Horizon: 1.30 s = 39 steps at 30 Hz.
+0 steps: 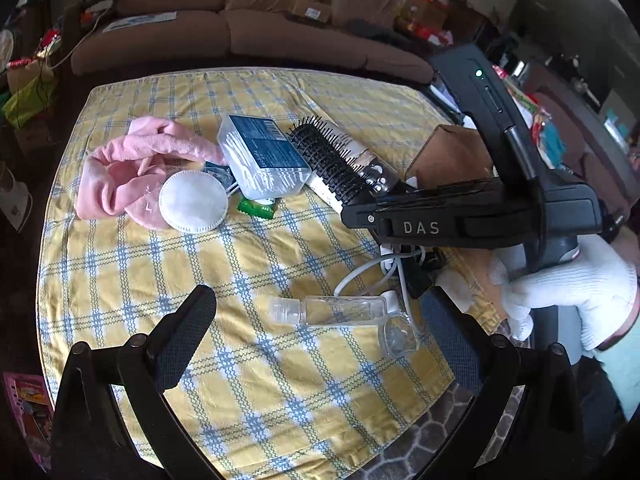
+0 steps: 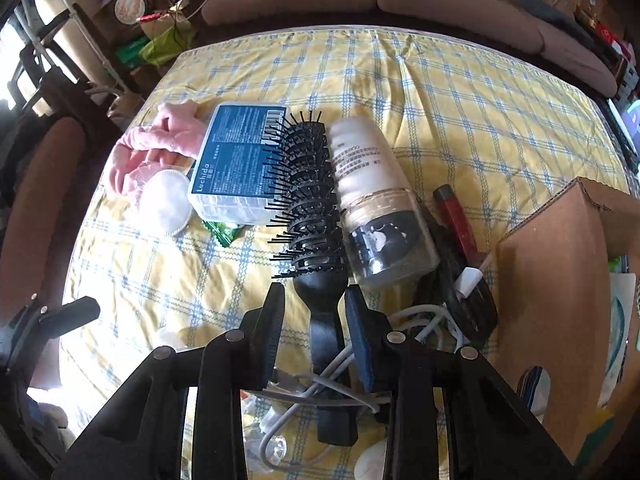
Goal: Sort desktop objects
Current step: 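Grasp the black round hairbrush by its handle with the right gripper, then lift the hairbrush, carry it into the box and release it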
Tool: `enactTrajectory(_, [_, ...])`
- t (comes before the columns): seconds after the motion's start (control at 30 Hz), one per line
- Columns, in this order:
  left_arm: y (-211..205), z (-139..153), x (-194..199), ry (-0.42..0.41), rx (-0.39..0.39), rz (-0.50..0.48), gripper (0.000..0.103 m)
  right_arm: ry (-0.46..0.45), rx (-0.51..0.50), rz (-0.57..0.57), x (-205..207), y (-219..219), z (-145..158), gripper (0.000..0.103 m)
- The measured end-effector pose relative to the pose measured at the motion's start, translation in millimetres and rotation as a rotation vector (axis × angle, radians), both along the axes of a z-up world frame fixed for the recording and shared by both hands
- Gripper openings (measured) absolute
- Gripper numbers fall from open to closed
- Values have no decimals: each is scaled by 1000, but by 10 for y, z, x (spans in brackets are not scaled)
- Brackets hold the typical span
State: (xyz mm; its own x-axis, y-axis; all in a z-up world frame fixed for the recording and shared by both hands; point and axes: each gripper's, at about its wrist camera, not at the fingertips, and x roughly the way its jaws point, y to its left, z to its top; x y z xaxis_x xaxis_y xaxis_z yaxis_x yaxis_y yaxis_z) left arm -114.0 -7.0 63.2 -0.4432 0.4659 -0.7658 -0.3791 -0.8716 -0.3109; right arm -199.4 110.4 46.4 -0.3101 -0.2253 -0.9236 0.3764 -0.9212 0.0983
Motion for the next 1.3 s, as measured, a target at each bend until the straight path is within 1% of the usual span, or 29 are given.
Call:
enactTrajectory(0.07, [-7,-5,-30,-4,6,5,103,-6,38,23,-8,-64,-76,32])
enactTrajectory(0.1, [-10,-15,-34,-12,8,9,103,-1,58,35,-1,-96,-103,31])
enactTrajectory(0.13, [-19,-18,-32,-18,12,13,103,4,73,40,7,-115,-116,28])
enactTrajectory(0.17, [-27,-16,-26,-21,22,12,103,8,75,41,17,-120,-114,21])
enactTrajectory(0.2, [-35,-9,-24,-22,33,11,103,7,57,45,23,-116,-101,20])
enactTrajectory(0.3, [-31,35,-2,-7,72,4,103,22,-10,32,73,-45,25,18])
enactTrajectory(0.33, [-21,63,11,6,85,1,103,24,-46,25,94,-4,89,18])
enactTrajectory(0.43, [59,171,73,63,116,-19,103,13,-209,-2,155,154,304,18])
enactTrajectory(0.47, [98,217,103,88,117,-28,103,11,-259,-13,183,205,373,18])
enactTrajectory(0.53, [150,318,165,156,86,-15,103,27,-331,-15,250,263,506,18])
enactTrajectory(0.6, [136,409,200,203,80,4,103,79,-364,3,345,281,662,18])
enactTrajectory(0.63, [109,451,197,209,82,12,103,128,-357,10,393,261,760,18])
enactTrajectory(0.7, [13,534,191,204,117,15,103,276,-308,25,527,233,972,17])
enactTrajectory(0.73, [-54,571,194,212,132,27,103,323,-306,38,579,226,1055,17])
enactTrajectory(0.77, [-115,618,194,225,141,44,103,341,-316,42,607,229,1125,16])
enactTrajectory(0.83, [-217,702,196,259,163,64,103,310,-358,59,605,208,1204,16])
enactTrajectory(0.9, [-251,762,204,289,167,55,103,272,-402,80,637,174,1244,16])
enactTrajectory(1.0, [-179,791,235,330,114,-8,103,222,-464,139,679,41,1324,16])
enactTrajectory(1.07, [-145,809,270,328,153,-76,102,179,-487,176,745,-39,1355,16])
enactTrajectory(1.1, [-134,822,293,320,191,-101,95,169,-479,191,780,-70,1370,16])
enactTrajectory(1.13, [-129,834,301,301,239,-128,67,173,-464,204,827,-86,1393,16])
enactTrajectory(1.17, [-107,830,300,273,267,-145,46,180,-457,214,872,-94,1416,16])
enactTrajectory(1.2, [-76,820,296,249,279,-155,11,182,-460,216,903,-77,1434,16])
enactTrajectory(1.3, [36,804,345,219,286,-166,10,162,-479,182,962,51,1451,16])
